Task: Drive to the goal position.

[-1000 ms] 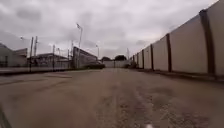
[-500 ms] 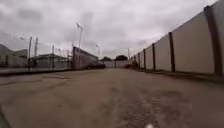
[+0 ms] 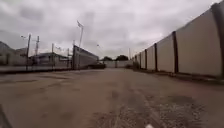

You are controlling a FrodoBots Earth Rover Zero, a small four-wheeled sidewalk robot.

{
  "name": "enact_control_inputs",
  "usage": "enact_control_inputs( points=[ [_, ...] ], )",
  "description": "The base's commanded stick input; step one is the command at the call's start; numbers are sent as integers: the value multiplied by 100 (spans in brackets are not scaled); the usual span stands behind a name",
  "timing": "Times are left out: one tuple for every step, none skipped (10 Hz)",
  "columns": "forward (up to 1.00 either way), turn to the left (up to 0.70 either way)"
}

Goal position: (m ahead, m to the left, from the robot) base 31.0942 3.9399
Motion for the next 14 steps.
enact_control_inputs(
  points=[
    [70, 0],
    [70, 0],
    [70, 0],
    [70, 0],
    [70, 0],
    [70, 0],
    [70, 0],
    [70, 0],
    [70, -5],
    [70, -30],
    [70, -6],
    [70, 0],
    [70, 0],
    [70, 0]
  ],
)
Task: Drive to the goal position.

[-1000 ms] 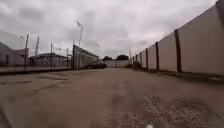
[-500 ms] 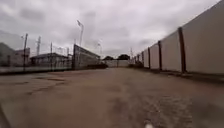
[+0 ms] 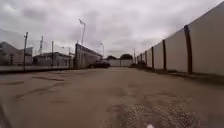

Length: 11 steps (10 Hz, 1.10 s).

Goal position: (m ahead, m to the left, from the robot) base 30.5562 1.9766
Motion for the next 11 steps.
enact_control_inputs(
  points=[
    [70, 0],
    [70, 0],
    [70, 0],
    [70, 0],
    [70, 0],
    [70, 0],
    [70, 0],
    [70, 0],
    [70, 0],
    [70, 0],
    [70, 0]
  ],
)
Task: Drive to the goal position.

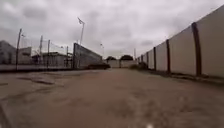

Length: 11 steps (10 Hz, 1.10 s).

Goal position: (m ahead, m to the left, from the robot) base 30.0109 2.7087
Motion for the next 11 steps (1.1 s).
enact_control_inputs(
  points=[
    [70, 0],
    [70, 0],
    [70, 0],
    [70, -12],
    [70, -35],
    [70, -35],
    [70, -19],
    [70, 0],
    [70, 0],
    [70, 0],
    [70, 0]
  ],
)
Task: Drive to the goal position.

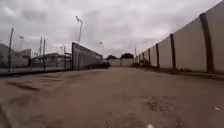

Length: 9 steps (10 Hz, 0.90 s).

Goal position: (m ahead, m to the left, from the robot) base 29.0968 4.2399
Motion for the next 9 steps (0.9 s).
enact_control_inputs(
  points=[
    [70, 0],
    [70, 0],
    [70, 0],
    [70, 0],
    [70, 0],
    [70, 0],
    [70, 0],
    [70, 0],
    [70, 0]
  ],
)
